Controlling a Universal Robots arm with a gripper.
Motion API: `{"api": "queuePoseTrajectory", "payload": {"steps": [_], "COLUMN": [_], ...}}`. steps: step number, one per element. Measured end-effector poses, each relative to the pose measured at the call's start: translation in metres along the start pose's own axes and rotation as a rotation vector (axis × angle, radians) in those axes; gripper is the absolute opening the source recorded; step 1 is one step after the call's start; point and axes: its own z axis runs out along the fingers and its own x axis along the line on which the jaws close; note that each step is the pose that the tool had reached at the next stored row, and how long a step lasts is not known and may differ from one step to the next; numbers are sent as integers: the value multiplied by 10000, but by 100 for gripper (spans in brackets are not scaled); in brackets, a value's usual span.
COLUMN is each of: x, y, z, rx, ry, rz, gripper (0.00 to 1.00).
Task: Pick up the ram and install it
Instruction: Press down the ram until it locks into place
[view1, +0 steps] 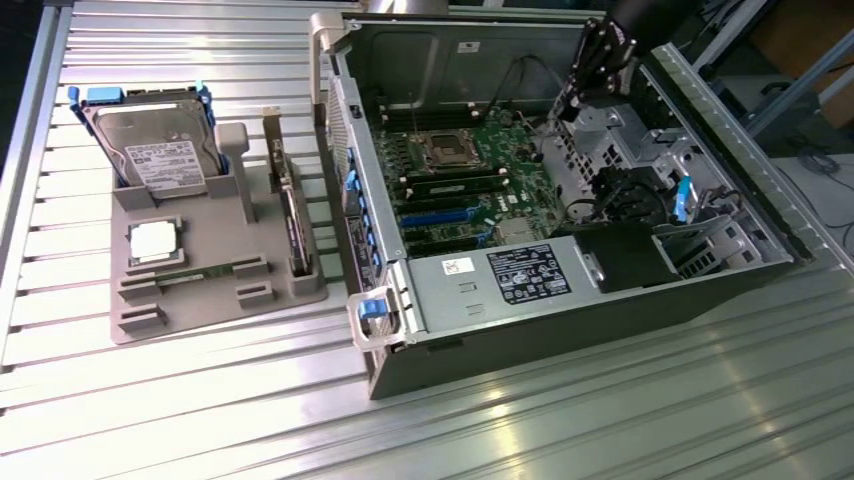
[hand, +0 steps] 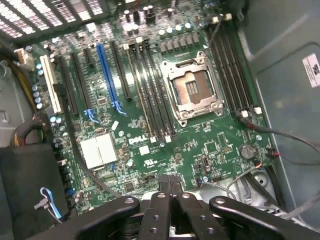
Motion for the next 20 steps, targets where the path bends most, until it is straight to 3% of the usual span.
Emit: {"api": "queuePoseTrajectory", "payload": {"steps": [5,9,12,20], "x": [0,0,0,0], "y": [0,0,0,0], "z": [1,2,2,4], "rx": [5,9,12,19], "ry": [-147,-297,-357,-583], "rz": [1264,2556,3079,5023], "gripper": [10,10,10,10]}}
